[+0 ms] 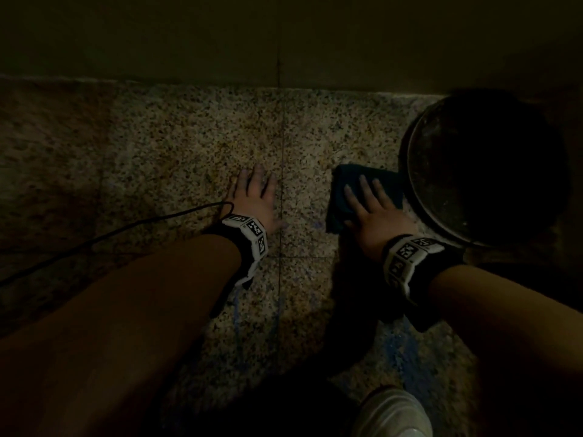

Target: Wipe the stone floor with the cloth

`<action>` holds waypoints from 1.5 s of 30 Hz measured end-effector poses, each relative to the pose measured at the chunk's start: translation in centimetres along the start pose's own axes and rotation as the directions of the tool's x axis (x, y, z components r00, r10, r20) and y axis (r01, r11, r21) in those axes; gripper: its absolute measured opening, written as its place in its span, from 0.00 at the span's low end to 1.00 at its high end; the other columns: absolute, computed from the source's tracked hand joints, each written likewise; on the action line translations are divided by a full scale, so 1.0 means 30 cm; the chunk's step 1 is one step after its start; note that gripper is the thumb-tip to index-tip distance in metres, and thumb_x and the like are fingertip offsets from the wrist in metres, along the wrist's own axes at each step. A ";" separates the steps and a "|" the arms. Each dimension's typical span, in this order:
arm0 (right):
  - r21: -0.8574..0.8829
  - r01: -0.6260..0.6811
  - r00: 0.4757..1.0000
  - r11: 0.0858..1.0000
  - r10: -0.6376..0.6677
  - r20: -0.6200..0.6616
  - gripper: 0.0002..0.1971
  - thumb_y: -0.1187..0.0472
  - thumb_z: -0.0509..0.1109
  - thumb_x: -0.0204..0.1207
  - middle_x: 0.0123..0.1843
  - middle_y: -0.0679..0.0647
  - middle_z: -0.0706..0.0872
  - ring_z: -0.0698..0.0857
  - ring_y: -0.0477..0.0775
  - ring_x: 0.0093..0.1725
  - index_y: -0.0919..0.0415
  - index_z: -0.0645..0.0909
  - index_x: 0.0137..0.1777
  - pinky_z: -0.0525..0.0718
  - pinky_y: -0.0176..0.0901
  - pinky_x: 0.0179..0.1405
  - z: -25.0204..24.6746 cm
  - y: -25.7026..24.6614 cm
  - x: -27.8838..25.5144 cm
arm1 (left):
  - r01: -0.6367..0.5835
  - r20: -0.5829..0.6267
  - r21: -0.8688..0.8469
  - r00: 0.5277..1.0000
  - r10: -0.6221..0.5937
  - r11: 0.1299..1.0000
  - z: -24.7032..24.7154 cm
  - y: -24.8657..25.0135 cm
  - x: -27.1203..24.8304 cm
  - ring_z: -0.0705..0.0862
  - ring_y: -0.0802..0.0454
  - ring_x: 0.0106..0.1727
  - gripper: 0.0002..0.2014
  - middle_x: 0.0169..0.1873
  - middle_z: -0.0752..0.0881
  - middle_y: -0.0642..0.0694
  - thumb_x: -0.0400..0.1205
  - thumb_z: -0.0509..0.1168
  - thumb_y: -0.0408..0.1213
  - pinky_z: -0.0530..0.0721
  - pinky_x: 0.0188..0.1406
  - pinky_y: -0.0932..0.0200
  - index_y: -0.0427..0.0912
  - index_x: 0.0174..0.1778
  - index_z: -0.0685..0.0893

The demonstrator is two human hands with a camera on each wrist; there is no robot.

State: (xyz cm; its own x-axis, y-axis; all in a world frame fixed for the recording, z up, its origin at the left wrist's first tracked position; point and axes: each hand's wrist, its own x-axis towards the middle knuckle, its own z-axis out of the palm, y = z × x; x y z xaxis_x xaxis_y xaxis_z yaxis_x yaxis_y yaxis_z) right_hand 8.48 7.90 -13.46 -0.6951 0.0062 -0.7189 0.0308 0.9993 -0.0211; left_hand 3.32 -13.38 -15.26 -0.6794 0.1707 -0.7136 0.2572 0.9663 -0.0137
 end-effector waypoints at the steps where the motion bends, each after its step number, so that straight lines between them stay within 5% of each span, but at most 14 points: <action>1: 0.002 -0.002 1.000 1.000 0.002 -0.001 0.31 0.44 0.44 0.87 0.83 0.48 0.26 0.31 0.54 0.83 0.45 0.31 0.82 0.51 0.53 0.81 0.000 -0.002 0.001 | 0.002 0.002 0.000 1.000 -0.002 1.000 0.000 0.001 -0.002 0.34 0.40 0.82 0.48 0.81 0.31 0.45 0.79 0.56 0.67 0.44 0.81 0.45 0.49 0.82 0.33; 13: 0.083 -0.071 0.997 0.994 0.072 -0.015 0.31 0.46 0.44 0.88 0.83 0.50 0.26 0.31 0.57 0.83 0.45 0.31 0.83 0.46 0.58 0.81 -0.104 -0.047 0.096 | 0.011 -0.012 -0.026 1.000 -0.011 1.000 -0.032 -0.009 -0.049 0.36 0.43 0.83 0.43 0.83 0.35 0.46 0.81 0.49 0.66 0.46 0.82 0.46 0.48 0.83 0.37; 20: 0.047 -0.047 0.998 0.998 0.049 -0.036 0.30 0.46 0.42 0.88 0.83 0.52 0.26 0.31 0.59 0.82 0.47 0.29 0.82 0.46 0.58 0.81 -0.088 -0.042 0.091 | 0.275 0.064 -0.120 0.961 -0.269 0.954 -0.033 -0.057 -0.210 0.37 0.43 0.83 0.37 0.83 0.35 0.48 0.85 0.44 0.62 0.46 0.81 0.43 0.50 0.83 0.36; 24: 0.062 -0.048 0.999 0.997 0.048 0.002 0.31 0.45 0.44 0.87 0.83 0.52 0.27 0.32 0.59 0.83 0.48 0.32 0.84 0.44 0.58 0.81 -0.118 -0.052 0.059 | 0.314 0.071 -0.130 0.949 -0.307 0.940 -0.058 -0.095 -0.306 0.37 0.42 0.83 0.38 0.83 0.36 0.46 0.84 0.45 0.64 0.46 0.82 0.43 0.50 0.84 0.37; 32: 0.042 -0.055 0.998 0.998 0.057 -0.037 0.34 0.43 0.47 0.87 0.85 0.53 0.33 0.38 0.57 0.84 0.53 0.35 0.84 0.45 0.54 0.82 -0.099 -0.018 -0.021 | 0.191 -0.055 -0.073 0.979 -0.195 0.979 -0.098 -0.089 -0.287 0.40 0.41 0.83 0.37 0.83 0.38 0.44 0.86 0.45 0.60 0.46 0.80 0.45 0.46 0.84 0.39; 39: 0.159 -0.159 0.980 0.974 0.175 -0.093 0.32 0.44 0.49 0.86 0.86 0.55 0.39 0.41 0.57 0.85 0.54 0.44 0.85 0.46 0.50 0.82 0.003 -0.015 -0.188 | 0.024 -0.012 -0.010 1.000 -0.024 1.000 -0.057 -0.022 -0.223 0.40 0.39 0.83 0.34 0.83 0.39 0.43 0.88 0.46 0.55 0.48 0.82 0.43 0.44 0.84 0.38; 45: 0.183 -0.217 0.965 0.959 0.239 -0.106 0.31 0.49 0.52 0.87 0.86 0.55 0.41 0.44 0.57 0.85 0.55 0.45 0.85 0.49 0.51 0.82 0.002 -0.039 -0.232 | -0.171 -0.076 -0.051 0.983 0.167 0.984 -0.065 0.078 -0.160 0.42 0.38 0.83 0.40 0.83 0.42 0.43 0.82 0.49 0.64 0.47 0.80 0.42 0.47 0.84 0.41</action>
State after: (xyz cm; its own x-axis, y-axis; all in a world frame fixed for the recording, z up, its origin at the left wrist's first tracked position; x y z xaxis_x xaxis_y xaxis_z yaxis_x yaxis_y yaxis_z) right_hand 13.32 6.67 -8.49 -0.7397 0.2487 -0.6253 0.3123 0.9499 0.0084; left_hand 5.84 -11.57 -10.51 -0.6771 0.3441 -0.6505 0.3344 0.9313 0.1446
